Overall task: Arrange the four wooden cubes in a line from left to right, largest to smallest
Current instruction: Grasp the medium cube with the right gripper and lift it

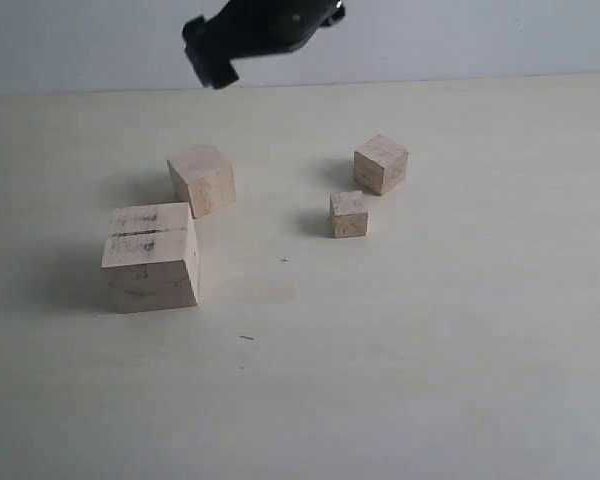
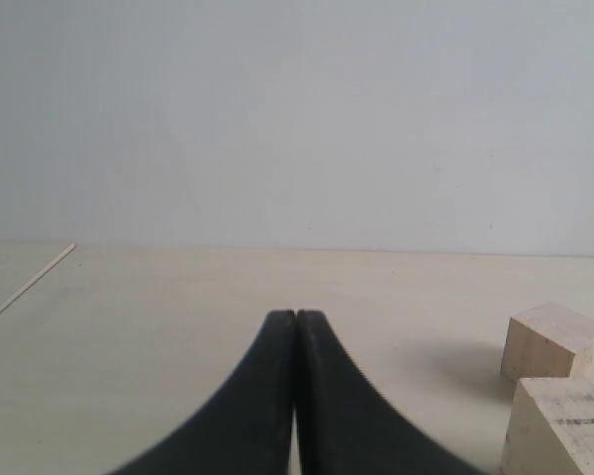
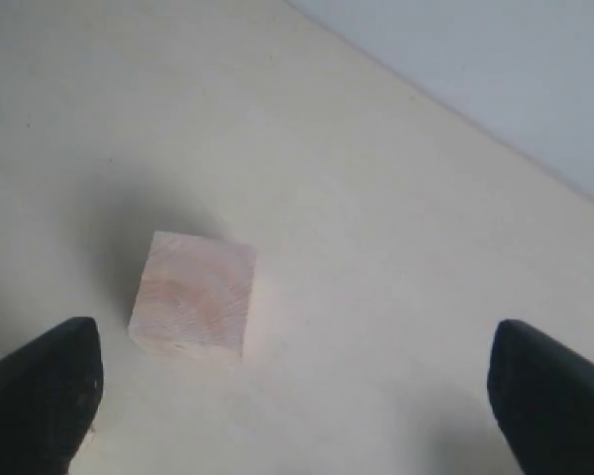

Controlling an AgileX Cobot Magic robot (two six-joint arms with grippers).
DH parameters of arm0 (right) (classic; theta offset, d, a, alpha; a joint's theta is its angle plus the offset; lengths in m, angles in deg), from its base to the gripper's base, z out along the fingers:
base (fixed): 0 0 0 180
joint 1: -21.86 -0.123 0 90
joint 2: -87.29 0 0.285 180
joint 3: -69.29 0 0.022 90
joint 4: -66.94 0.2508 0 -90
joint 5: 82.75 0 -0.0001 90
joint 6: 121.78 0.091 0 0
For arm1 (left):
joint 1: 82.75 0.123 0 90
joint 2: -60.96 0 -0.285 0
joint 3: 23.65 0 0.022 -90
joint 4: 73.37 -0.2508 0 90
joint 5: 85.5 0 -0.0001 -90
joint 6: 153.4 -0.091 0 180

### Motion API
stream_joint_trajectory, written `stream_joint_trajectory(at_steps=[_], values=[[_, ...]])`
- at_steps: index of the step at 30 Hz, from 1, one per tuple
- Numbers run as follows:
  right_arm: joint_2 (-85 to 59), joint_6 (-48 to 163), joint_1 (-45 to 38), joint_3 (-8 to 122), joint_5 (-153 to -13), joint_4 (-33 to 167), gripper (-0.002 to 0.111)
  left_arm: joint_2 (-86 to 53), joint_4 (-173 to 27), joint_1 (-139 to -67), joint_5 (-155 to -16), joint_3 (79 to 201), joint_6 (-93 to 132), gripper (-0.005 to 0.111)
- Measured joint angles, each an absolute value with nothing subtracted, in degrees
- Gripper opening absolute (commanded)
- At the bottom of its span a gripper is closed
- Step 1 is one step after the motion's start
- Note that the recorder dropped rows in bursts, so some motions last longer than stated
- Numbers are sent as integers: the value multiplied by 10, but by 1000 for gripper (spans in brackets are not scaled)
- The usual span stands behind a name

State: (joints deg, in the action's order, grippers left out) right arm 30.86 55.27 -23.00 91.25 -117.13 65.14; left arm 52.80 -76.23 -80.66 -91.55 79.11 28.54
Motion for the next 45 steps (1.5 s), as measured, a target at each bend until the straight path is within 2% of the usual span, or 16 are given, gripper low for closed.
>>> stream_joint_trajectory(at_steps=[5, 12, 17, 19, 22, 26, 33, 40, 45], values=[[393, 557, -242, 935, -1153, 657, 105, 528, -762, -807, -916, 791, 285, 3], [525, 559, -254, 1085, -1209, 664, 105, 528, -762, -807, -916, 791, 285, 3], [566, 540, -262, 1091, -1201, 669, 103, 528, -762, -807, -916, 791, 285, 3], [569, 531, -263, 1092, -1194, 669, 85, 528, -762, -807, -916, 791, 285, 3], [569, 528, -263, 1093, -1193, 662, 36, 528, -762, -807, -916, 791, 285, 3], [569, 527, -263, 1093, -1195, 657, 0, 528, -762, -807, -916, 791, 285, 3], [525, 526, -263, 1093, -1255, 595, 0, 528, -762, -807, -916, 791, 285, 3], [352, 516, -254, 1093, -1363, 517, 0, 528, -762, -807, -916, 791, 285, 3], [229, 410, -227, 1045, -1384, 586, 0, 528, -762, -807, -916, 791, 285, 3]])
